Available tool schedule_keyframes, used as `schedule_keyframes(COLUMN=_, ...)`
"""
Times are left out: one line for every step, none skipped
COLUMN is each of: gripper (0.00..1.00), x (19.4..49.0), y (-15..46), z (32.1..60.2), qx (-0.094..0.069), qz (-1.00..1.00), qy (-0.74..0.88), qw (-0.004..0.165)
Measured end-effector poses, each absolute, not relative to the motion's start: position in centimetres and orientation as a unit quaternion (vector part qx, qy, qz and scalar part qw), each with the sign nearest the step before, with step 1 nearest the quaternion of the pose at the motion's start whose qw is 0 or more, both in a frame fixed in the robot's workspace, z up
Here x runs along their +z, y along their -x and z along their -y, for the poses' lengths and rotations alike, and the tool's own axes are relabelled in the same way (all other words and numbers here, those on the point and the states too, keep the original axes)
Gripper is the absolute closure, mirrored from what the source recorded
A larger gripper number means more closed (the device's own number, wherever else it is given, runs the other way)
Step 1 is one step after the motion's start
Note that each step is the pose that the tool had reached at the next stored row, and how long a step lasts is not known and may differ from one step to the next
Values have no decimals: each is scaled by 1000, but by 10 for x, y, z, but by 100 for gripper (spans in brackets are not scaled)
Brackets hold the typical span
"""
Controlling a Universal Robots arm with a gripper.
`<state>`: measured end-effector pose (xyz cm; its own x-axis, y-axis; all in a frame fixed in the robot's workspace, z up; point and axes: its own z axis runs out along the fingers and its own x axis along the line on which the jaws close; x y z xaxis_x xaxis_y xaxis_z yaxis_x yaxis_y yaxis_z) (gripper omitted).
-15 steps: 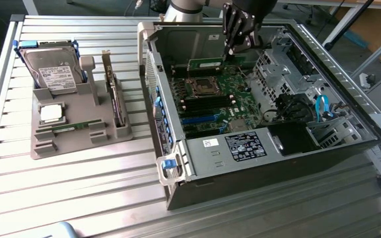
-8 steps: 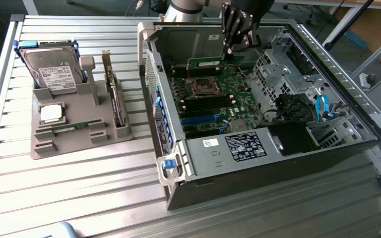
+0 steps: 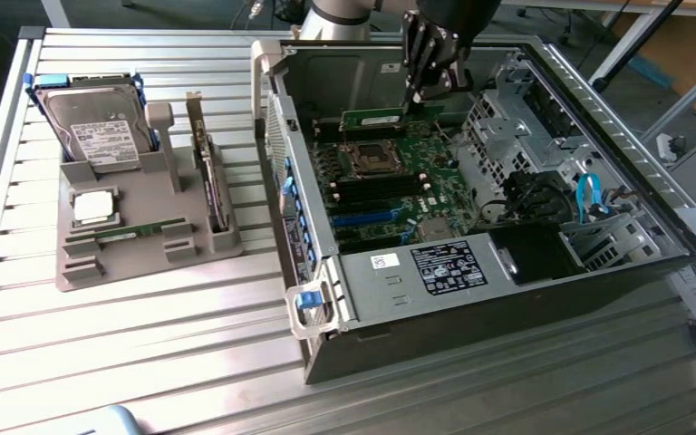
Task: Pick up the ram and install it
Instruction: 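Insert the ram into the slot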
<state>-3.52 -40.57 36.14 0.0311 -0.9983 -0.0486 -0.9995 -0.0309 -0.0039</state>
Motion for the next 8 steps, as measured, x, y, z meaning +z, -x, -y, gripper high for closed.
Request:
schedule_keyframes(gripper=88, x=361, y=35, z=406, qx=16, qz=-696, qy=718, qw=18)
schedule_keyframes(gripper=88, x=361, y=35, z=406, qx=16, qz=-696, qy=718, qw=18)
schedule_keyframes(gripper=88, x=361, y=35, z=406, qx=16, qz=-696, qy=718, qw=18)
schedule_keyframes(gripper=88, x=361, y=35, z=406, qx=16, qz=-696, qy=718, qw=18)
schedule_keyframes(gripper=88, x=361, y=35, z=406, qx=16, qz=-696, qy=718, qw=18)
schedule_keyframes(gripper=88, x=361, y=34, z=406, qx=16, qz=-696, qy=718, qw=18)
schedule_keyframes(gripper=88, x=361, y=33, z=406, qx=16, qz=-696, qy=718, qw=18)
schedule_keyframes(gripper=88, x=361, y=31, z=406, qx=16, qz=-696, qy=718, qw=18)
